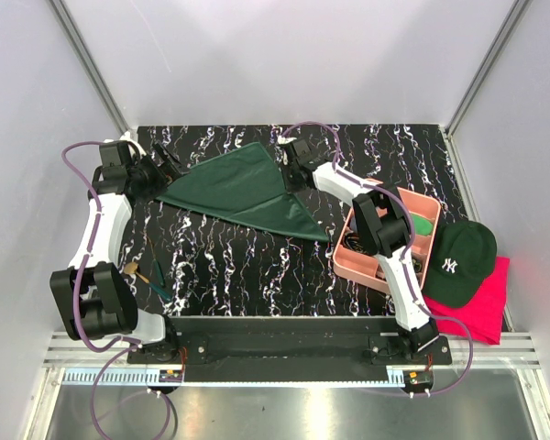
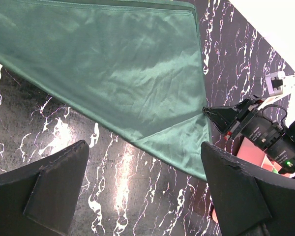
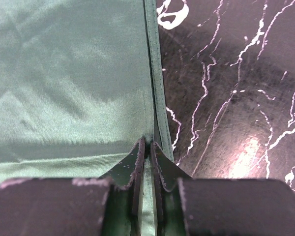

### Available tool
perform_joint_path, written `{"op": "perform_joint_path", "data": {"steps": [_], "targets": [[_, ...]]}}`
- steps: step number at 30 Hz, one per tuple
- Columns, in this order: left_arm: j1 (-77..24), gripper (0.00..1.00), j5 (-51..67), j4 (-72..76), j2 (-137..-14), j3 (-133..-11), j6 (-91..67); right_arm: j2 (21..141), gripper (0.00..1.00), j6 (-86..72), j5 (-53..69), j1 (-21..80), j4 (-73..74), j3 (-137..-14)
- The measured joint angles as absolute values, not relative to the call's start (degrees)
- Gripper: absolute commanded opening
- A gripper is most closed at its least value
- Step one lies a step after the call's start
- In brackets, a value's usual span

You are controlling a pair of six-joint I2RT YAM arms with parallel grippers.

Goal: Fold the napkin, place the utensils inside, and roll it up
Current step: Fold the napkin, then grab a utensil with the left arm

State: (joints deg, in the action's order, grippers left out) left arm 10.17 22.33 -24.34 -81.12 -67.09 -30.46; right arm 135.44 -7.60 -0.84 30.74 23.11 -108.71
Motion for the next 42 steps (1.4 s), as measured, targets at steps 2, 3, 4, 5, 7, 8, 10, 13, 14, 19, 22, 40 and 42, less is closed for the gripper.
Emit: {"op": "perform_joint_path", "data": {"steps": [2,3,4,5,7,8,10,13,14,19,22,40,42], "targets": [[10.17,0.99,22.33,-24.34,-81.12,-67.09,-30.46,135.72,0.16,-7.84,-1.02,30.61,23.22,-109.06],[10.17,0.99,22.31,-24.34,-81.12,-67.09,-30.44,135.87,0.18,-7.88,-1.04,30.52,23.24,-109.19],[10.17,0.99,22.31,-24.34,-81.14,-67.09,-30.44,135.94,0.21,-7.94,-0.97,30.44,23.29,-109.19],[10.17,0.99,22.2,-24.34,-81.14,-67.09,-30.44,135.94,0.24,-7.99,-0.89,30.39,23.38,-109.25],[10.11,0.99,21.58,-24.43,-81.14,-67.09,-30.22,135.94,0.41,-7.92,-0.43,30.3,23.55,-109.43],[10.02,0.99,20.78,-24.49,-81.14,-67.09,-30.02,135.94,0.49,-7.94,0.14,30.24,23.64,-109.47],[9.82,0.99,18.65,-24.49,-81.08,-66.65,-29.67,135.87,0.62,-7.75,1.26,30.2,23.68,-109.49],[9.87,0.99,15.44,-24.43,-79.85,-63.29,-29.32,134.72,0.67,-7.03,4.19,30.2,23.7,-108.88],[9.98,0.99,14.61,-24.82,-79.18,-61.91,-29.28,133.64,0.68,-6.79,5.32,30.2,23.64,-107.94],[11.79,0.99,7.84,-27.68,-71.46,-51.07,-29.26,124.51,0.7,-6.26,10.37,30.37,22.0,-100.05],[13.28,0.99,2.46,-30.28,-64.4,-44.6,-30.28,116.9,0.7,-6.96,13.41,30.59,19.14,-93.51],[19.75,0.76,-3.7,-30.79,-69.04,-36.69,-36.27,105.14,0.72,-10.81,21.76,31.14,13.98,-85.78],[19.51,0.72,-3.75,-30.17,-70.67,-38.02,-36.21,105.14,0.72,-10.87,22.09,31.14,13.89,-85.78]]}}
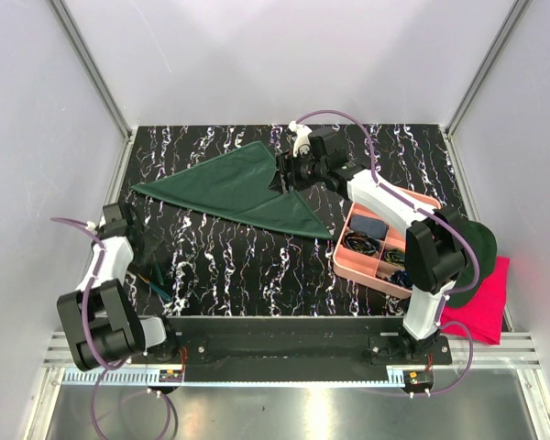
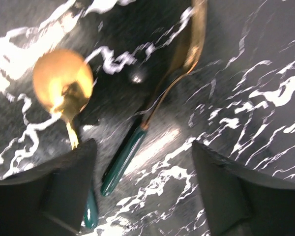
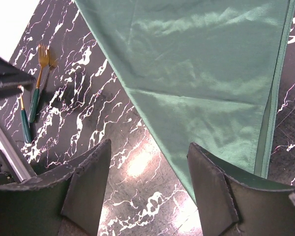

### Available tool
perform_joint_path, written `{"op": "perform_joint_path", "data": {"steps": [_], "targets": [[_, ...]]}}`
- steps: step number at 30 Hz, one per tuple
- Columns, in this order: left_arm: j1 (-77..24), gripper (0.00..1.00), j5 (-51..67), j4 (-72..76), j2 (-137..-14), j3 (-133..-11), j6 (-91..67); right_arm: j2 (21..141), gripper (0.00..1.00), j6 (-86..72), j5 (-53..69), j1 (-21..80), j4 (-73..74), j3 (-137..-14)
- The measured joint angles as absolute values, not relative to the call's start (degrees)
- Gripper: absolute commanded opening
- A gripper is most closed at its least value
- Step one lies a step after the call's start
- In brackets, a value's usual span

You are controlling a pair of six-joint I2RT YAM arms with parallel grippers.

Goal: Fold the napkin, place the utensils inside, and roll it up
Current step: Grab a utensil with the left arm

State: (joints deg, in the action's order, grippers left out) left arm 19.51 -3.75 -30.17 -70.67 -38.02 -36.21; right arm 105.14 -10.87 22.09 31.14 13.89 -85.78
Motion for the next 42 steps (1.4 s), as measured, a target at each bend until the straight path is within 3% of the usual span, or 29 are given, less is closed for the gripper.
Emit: {"op": "perform_joint_path", "data": {"steps": [11,20,23,24,34,42], "targets": [[18.81,0.48,-3.9,-27.07,-83.42,-47.57,-33.69,105.14,0.73,-11.35,22.65,31.14,13.54,-85.78],[18.0,0.39,-4.6,-26.68,-93.49,-53.89,-29.74,105.16,0.73,-11.42,23.31,31.14,13.52,-85.8],[17.78,0.15,-4.99,-27.29,-95.53,-55.11,-28.88,105.16,0.73,-11.49,23.42,31.14,13.52,-85.78],[17.78,0.0,-5.06,-27.07,-95.9,-55.57,-28.56,105.16,0.73,-11.55,23.49,31.14,13.52,-85.78],[16.78,0.0,-1.15,-25.71,-95.04,-55.13,-30.85,105.06,0.73,-12.34,22.85,32.93,13.5,-84.97],[15.59,0.0,4.78,-24.27,-78.02,-47.37,-44.53,104.99,0.73,-12.86,16.36,48.07,11.55,-83.15]]}}
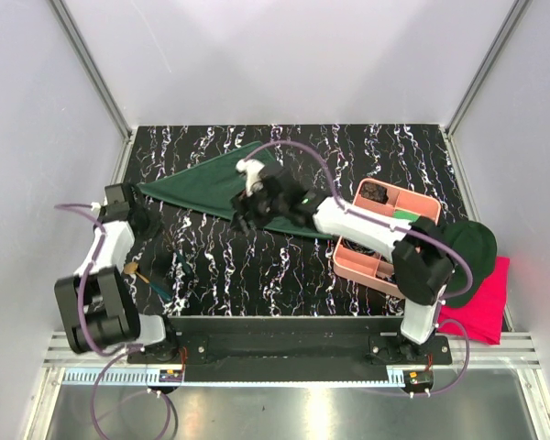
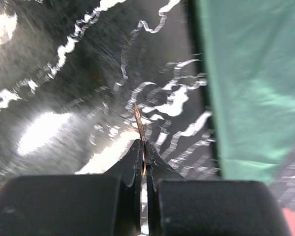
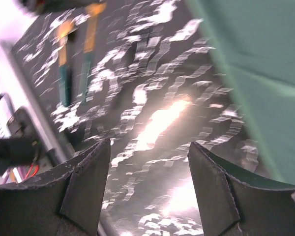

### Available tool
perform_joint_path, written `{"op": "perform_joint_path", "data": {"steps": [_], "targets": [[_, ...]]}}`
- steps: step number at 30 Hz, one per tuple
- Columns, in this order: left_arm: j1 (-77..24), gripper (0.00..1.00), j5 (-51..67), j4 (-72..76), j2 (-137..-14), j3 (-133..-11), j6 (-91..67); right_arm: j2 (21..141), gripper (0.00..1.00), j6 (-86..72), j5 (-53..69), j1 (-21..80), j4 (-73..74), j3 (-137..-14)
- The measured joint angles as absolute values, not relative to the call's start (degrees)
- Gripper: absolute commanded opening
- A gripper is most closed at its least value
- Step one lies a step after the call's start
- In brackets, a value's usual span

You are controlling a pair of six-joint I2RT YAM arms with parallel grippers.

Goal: Fold the napkin, place the utensils inside, and roll it up
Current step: Grab a utensil with the left arm, then pass the utensil from the left arm to the right

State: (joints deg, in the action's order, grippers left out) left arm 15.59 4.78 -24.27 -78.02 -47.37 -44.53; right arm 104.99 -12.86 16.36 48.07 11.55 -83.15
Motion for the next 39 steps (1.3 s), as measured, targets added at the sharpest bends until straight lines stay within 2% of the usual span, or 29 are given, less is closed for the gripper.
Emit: {"op": "perform_joint_path", "data": {"steps": [8,19,25,32,37,39], "targets": [[15.29,0.0,6.48,-23.55,-67.81,-40.95,-56.6,105.93,0.73,-10.11,5.89,60.64,8.86,-84.2],[15.25,0.0,10.02,-22.61,-66.28,-39.86,-62.89,117.67,0.71,-2.46,-2.92,67.77,9.34,-91.42],[15.14,0.0,10.52,-22.63,-65.32,-38.74,-63.61,120.88,0.59,1.39,-5.91,69.71,10.41,-93.01],[15.05,0.0,10.72,-22.55,-64.45,-38.72,-64.27,122.48,0.4,4.84,-7.97,69.73,10.9,-95.26],[15.05,0.0,10.7,-22.57,-63.99,-38.72,-64.55,124.07,0.15,6.35,-8.99,69.76,11.25,-96.53],[15.09,0.0,10.48,-22.83,-63.72,-38.41,-64.69,124.31,0.09,6.13,-10.41,69.52,11.68,-96.73]]}}
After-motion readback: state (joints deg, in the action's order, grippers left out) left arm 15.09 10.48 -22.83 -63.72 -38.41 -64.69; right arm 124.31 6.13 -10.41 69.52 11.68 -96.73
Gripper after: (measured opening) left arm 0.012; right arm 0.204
